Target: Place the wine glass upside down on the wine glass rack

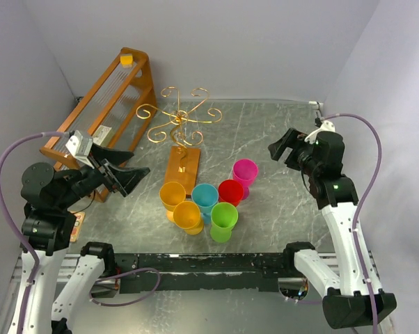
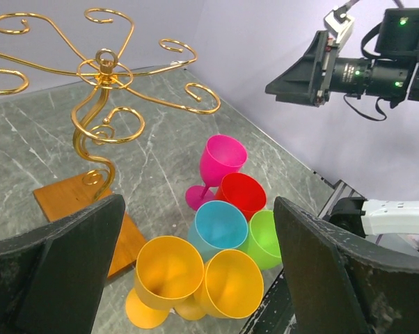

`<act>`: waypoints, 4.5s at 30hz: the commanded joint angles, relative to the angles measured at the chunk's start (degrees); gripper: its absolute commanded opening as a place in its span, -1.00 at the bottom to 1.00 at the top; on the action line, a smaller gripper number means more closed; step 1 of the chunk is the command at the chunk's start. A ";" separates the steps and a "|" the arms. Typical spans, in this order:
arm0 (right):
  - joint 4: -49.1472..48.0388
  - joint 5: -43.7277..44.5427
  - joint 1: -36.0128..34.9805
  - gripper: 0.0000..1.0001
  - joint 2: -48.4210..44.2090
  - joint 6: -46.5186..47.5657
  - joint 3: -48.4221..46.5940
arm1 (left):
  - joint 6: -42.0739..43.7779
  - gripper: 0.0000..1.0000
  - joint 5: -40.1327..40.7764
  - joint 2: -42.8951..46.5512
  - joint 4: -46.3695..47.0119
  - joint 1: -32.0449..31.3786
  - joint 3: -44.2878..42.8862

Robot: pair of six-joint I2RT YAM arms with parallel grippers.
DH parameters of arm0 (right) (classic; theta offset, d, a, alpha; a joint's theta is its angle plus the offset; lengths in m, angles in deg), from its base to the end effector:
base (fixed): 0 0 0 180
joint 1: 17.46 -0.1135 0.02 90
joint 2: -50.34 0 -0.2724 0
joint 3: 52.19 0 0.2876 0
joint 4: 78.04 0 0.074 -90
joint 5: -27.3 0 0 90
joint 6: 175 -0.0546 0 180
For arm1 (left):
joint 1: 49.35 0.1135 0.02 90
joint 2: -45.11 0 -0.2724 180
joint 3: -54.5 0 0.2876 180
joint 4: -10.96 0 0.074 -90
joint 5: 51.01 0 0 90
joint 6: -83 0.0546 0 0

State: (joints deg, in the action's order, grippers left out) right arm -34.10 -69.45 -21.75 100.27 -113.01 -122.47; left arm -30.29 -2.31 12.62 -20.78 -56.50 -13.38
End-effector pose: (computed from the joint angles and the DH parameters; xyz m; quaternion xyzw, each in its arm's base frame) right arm 0.2307 0.0237 0.3707 0.1401 0.8241 0.1994 0.5114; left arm 0.1339 -0.0531 0.4337 0.1648 0.6700 -0.4120 0.5951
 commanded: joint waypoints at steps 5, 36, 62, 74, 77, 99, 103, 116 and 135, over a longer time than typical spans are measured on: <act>7.68 -6.15 0.29 0.61 4.36 5.35 -3.68 | -3.69 0.98 -2.51 3.70 9.47 0.21 3.56; 12.23 22.67 -22.00 -1.00 24.46 -0.87 -4.92 | -0.38 0.97 -5.10 1.45 4.15 0.21 -2.05; -14.80 39.04 -26.37 -1.00 -5.62 -3.62 -5.45 | -37.98 0.84 2.08 -21.89 40.02 -8.49 -8.53; -29.46 28.40 -26.29 -1.00 -12.33 -4.44 -3.19 | -30.73 0.60 22.09 -39.81 29.68 -30.64 -23.13; -31.89 26.75 -26.29 -1.00 -14.26 -4.51 -1.57 | -31.37 0.56 22.69 -43.80 29.90 -32.92 -26.10; -46.21 11.70 -26.29 -1.00 -17.91 -8.80 7.35 | -39.00 0.42 29.76 -51.07 39.13 -35.98 -29.89; -47.55 9.84 -26.29 -1.00 -16.63 -9.96 7.80 | -42.64 0.34 28.74 -51.25 43.75 -36.04 -28.54; -53.61 5.66 -26.29 -1.00 -12.09 -8.87 7.93 | -45.27 0.54 27.93 -49.33 45.67 -36.08 -27.12; -65.21 7.91 -26.29 -1.00 -5.69 -9.43 10.30 | -47.66 0.44 29.06 -47.79 47.91 -36.08 -24.92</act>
State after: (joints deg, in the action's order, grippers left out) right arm -96.58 -61.84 -47.70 93.91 -122.19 -112.97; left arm -77.45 25.71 -36.47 23.39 -92.31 -39.48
